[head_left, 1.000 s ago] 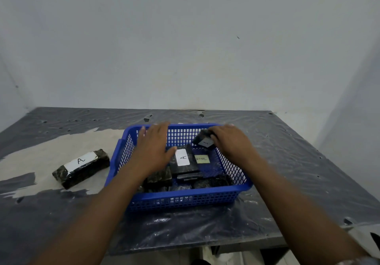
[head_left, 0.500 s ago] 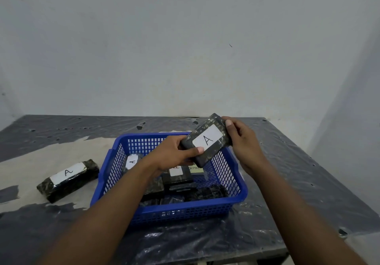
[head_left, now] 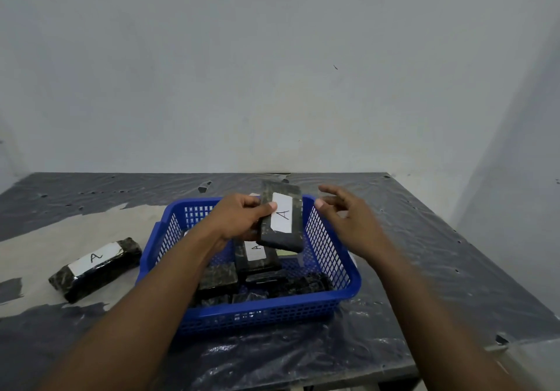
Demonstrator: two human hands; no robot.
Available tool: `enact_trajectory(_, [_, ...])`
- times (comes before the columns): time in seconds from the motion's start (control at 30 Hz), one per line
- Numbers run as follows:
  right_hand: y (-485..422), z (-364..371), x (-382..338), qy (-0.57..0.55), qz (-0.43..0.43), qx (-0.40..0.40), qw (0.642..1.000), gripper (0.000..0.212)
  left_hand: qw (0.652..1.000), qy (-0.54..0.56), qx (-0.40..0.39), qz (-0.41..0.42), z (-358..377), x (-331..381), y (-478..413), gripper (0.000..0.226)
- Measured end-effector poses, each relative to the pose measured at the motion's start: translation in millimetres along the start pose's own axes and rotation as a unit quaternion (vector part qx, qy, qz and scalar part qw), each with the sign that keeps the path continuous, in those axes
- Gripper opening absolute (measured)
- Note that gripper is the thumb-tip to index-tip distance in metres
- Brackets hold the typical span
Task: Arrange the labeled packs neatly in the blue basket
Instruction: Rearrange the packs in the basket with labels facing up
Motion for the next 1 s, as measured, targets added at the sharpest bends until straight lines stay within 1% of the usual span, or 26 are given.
enact_trajectory(0.03, [1,-1,3,0.042,0.006,0.019,0.999,0.044,1.000,-0.012,0.012,-0.013,-2,-5,-2,0.024])
enact_trajectory(0.07, [1,2,7,0.074,0.020,0.020,0.997,0.045,0.999,-0.029,0.013,-0.028,-2,-10,-4,0.023])
enact_trajectory(0.13, [3,13,17,0.111,0.055,-0.020,0.992,0.049,0.996,-0.065,-0.005,-0.068,4,-22,-8,0.022])
enact_trajectory(0.2, [8,28,27,0.108,0.080,-0.064,0.989,0.056,0.991,-0.076,-0.026,-0.109,12,-32,-14,0.024])
enact_trajectory(0.23, [11,32,31,0.105,0.084,-0.067,0.989,0.059,0.989,-0.075,-0.035,-0.125,17,-36,-17,0.025])
enact_trajectory(0.33, [13,34,35,0.108,0.072,-0.021,0.991,0.062,0.983,-0.078,-0.049,-0.157,33,-46,-25,0.025])
enact_trajectory(0.47, [15,33,37,0.105,0.055,0.006,0.993,0.061,0.980,-0.090,-0.057,-0.166,52,-56,-35,0.016])
enact_trajectory(0.53, [15,33,37,0.098,0.051,0.009,0.994,0.061,0.979,-0.126,-0.053,-0.154,56,-59,-43,0.013])
enact_trajectory(0.57, [15,34,38,0.092,0.052,0.009,0.994,0.061,0.975,-0.160,-0.052,-0.142,57,-59,-46,0.017])
enact_trajectory(0.6, [15,34,39,0.086,0.053,0.008,0.995,0.061,0.965,-0.227,-0.055,-0.121,56,-58,-50,0.021])
enact_trajectory(0.63, [14,34,39,0.080,0.054,0.008,0.995,0.061,0.942,-0.317,-0.064,-0.094,55,-56,-55,0.025])
enact_trajectory(0.67, [13,34,40,0.076,0.055,0.008,0.996,0.060,0.911,-0.402,-0.067,-0.067,55,-52,-58,0.033])
enact_trajectory(0.7, [13,34,41,0.071,0.057,0.008,0.996,0.060,0.883,-0.462,-0.061,-0.047,55,-50,-60,0.043])
enact_trajectory(0.73, [12,33,41,0.064,0.059,0.006,0.996,0.059,0.866,-0.496,-0.057,-0.037,54,-49,-62,0.051])
enact_trajectory(0.77, [12,33,42,0.053,0.062,0.005,0.997,0.058,0.856,-0.514,-0.052,-0.030,54,-49,-64,0.057])
enact_trajectory(0.83, [12,32,43,0.027,0.071,0.000,0.997,0.054,0.835,-0.548,-0.048,-0.023,55,-50,-65,0.063])
enact_trajectory(0.87, [13,31,43,0.018,0.076,-0.001,0.997,0.052,0.818,-0.573,-0.048,-0.016,57,-52,-65,0.065])
enact_trajectory(0.97, [14,31,45,0.010,0.088,-0.002,0.996,0.050,0.739,-0.671,-0.055,0.027,70,-58,-61,0.066])
enact_trajectory(1.0, [14,31,45,0.010,0.089,-0.002,0.996,0.050,0.719,-0.692,-0.059,0.036,73,-61,-60,0.067])
Point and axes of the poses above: each hand's wrist, its own y-axis away from the middle knuckle, its own z-axis out of the palm, x = y × z, the point moved 7 cm from there along -y, towards the middle knuckle, and after that the axes turned 11 degrees about z, right-handed, at the moved point
